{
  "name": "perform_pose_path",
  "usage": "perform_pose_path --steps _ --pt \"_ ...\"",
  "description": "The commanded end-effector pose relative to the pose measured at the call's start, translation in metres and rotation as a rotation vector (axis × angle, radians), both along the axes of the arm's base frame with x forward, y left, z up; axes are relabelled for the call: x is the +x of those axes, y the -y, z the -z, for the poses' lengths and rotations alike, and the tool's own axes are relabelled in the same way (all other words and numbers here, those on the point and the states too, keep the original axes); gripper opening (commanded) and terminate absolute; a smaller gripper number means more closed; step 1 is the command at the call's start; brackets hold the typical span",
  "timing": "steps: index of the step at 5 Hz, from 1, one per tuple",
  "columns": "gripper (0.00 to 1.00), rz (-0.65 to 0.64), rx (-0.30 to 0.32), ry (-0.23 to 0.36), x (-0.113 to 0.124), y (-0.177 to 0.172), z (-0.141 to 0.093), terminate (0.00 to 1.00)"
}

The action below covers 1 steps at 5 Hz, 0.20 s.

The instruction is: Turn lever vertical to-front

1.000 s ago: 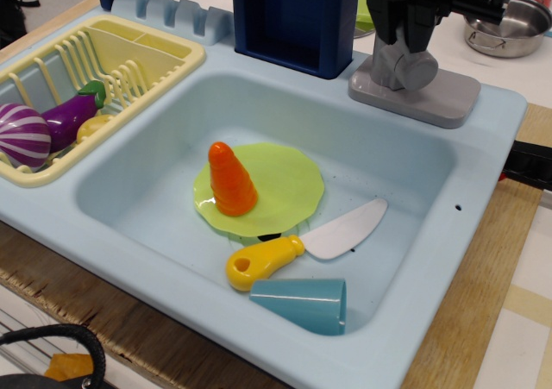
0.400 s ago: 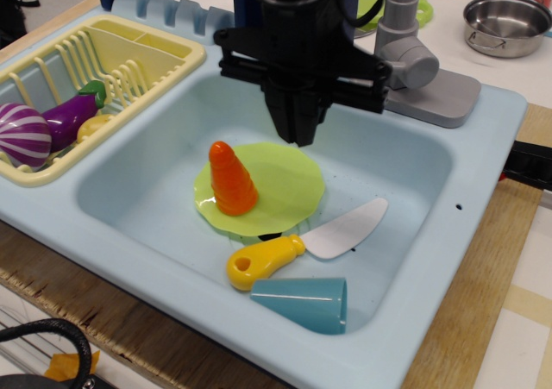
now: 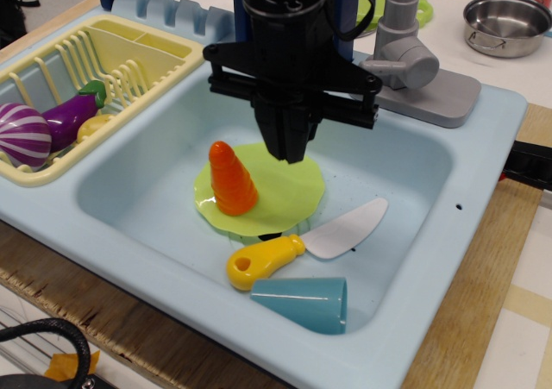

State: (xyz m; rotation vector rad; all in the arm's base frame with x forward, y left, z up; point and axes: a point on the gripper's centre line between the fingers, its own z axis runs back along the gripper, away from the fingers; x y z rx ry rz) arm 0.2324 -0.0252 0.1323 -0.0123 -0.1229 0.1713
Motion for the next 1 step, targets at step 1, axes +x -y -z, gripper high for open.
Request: perform_pose_path --steps 1 --pt "1.00 -0.005 -0.032 -0.011 0.0053 -0.0010 -0.0135 1.00"
